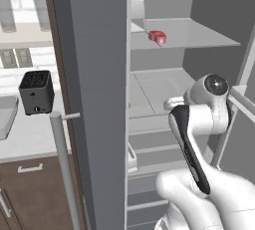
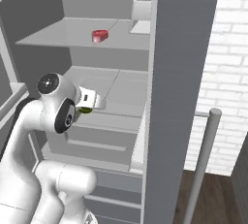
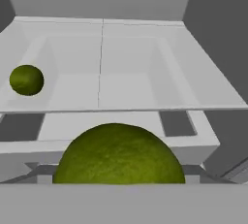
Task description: Place one lime and one steak in each tupperware on the nearby counter, to pack two identical lunches.
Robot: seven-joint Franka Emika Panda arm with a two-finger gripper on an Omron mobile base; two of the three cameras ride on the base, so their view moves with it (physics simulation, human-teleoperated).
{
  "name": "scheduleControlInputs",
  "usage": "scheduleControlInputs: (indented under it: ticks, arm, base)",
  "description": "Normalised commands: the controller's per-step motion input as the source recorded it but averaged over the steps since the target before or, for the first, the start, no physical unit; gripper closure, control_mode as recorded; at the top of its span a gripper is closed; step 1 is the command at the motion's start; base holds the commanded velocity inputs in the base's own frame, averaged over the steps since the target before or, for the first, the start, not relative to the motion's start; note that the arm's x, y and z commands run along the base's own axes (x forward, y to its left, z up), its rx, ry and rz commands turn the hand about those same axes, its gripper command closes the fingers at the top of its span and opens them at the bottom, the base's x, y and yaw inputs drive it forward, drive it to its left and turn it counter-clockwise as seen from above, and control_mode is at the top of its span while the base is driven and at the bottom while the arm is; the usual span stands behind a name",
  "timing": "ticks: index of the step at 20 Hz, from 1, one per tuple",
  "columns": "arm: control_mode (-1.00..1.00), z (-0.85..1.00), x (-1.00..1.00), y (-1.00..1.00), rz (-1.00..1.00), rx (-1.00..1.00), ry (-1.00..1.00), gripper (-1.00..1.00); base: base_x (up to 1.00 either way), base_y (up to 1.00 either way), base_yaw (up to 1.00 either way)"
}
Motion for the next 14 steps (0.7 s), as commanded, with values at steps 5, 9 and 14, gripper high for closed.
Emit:
scheduleControlInputs:
  ticks: [5,9,14]
  arm:
    - [1.00,0.36,-0.80,0.00,0.12,0.00,-0.19,1.00]
    - [1.00,0.00,0.00,0.00,0.00,0.00,0.00,1.00]
    - [1.00,0.00,0.00,0.00,0.00,0.00,0.00,1.00]
  base:
    - [-0.20,0.00,0.03]
    - [-1.00,0.00,0.13]
    - [-1.00,0.15,0.27]
